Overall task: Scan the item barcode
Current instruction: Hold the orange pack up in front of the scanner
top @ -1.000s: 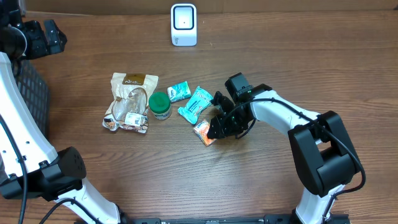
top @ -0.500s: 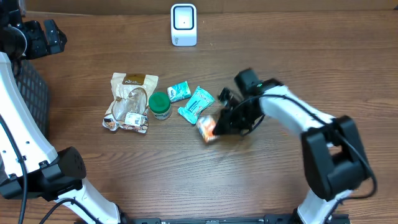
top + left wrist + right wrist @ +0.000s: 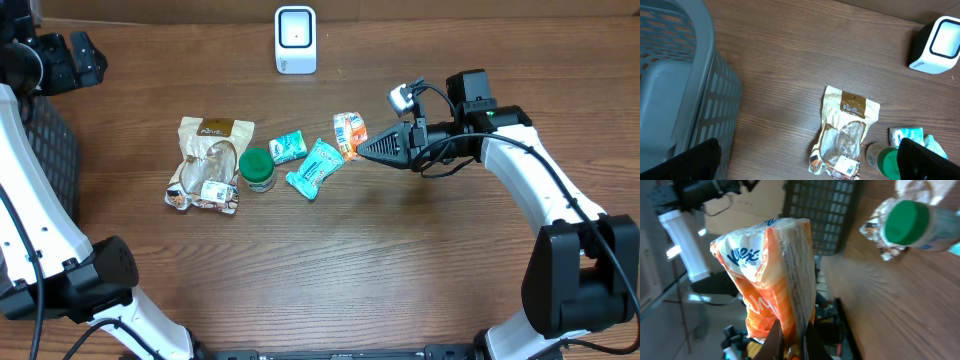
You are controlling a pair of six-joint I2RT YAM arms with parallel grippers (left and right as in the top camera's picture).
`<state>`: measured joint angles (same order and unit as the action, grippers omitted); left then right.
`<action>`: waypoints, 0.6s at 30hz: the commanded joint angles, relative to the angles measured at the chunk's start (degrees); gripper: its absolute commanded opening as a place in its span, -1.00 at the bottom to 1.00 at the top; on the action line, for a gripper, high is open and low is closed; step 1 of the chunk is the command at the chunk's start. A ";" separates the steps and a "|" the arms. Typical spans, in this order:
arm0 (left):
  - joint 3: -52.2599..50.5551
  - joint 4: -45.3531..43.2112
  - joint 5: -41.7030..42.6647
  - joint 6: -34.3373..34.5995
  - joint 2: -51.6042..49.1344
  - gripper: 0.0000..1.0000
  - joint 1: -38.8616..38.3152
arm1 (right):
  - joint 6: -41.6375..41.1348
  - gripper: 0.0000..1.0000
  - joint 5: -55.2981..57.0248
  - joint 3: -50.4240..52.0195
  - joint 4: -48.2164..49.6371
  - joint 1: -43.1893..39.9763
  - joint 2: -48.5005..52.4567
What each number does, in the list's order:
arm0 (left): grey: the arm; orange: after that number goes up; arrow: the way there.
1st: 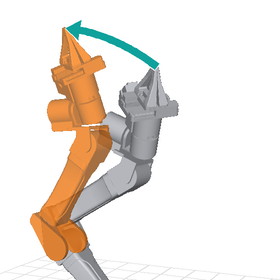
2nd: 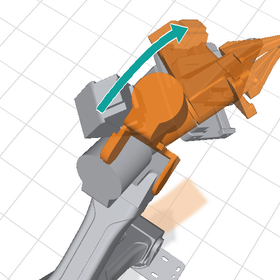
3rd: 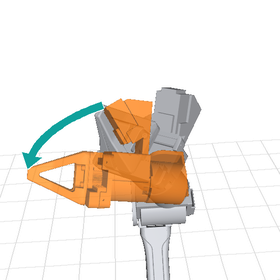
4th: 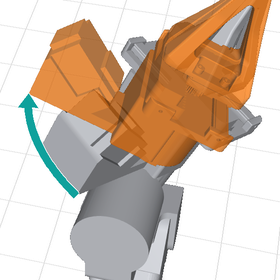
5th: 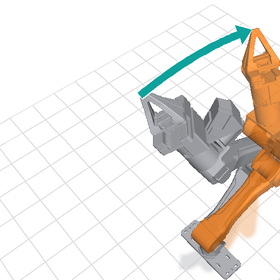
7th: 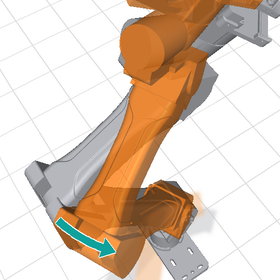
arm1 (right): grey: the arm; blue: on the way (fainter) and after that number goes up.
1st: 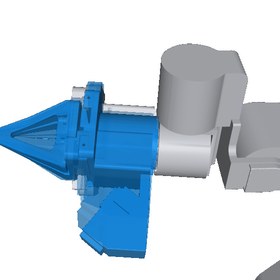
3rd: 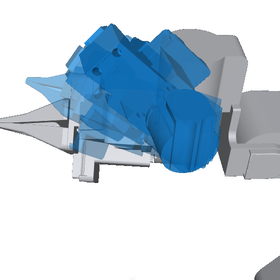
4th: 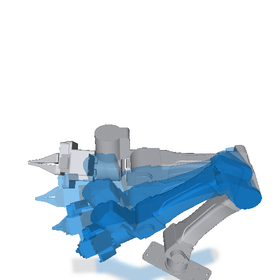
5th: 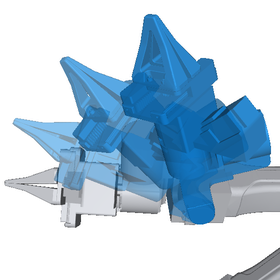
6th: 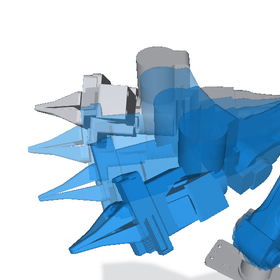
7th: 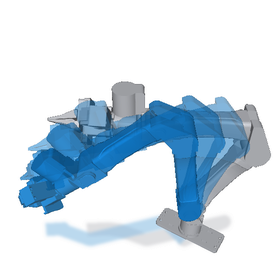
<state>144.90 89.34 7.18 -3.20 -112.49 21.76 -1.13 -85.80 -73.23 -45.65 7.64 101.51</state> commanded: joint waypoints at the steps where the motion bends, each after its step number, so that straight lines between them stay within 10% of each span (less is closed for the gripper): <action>1: 1.18 0.00 -0.13 -0.68 1.22 1.00 -0.02 | -2.08 -0.92 -4.07 -0.79 0.59 0.07 -0.79; 12: 1.18 0.00 -0.13 -0.68 1.22 0.99 -0.02 | -17.62 -0.93 49.75 -1.73 -4.68 7.91 -0.70; 18: 1.18 0.00 -0.13 -0.68 1.22 1.00 -0.02 | -19.93 -0.93 80.61 -25.31 -18.78 13.16 4.61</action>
<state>144.90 89.34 7.18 -3.20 -112.51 21.76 -18.87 -26.59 -84.31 -61.30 18.90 103.57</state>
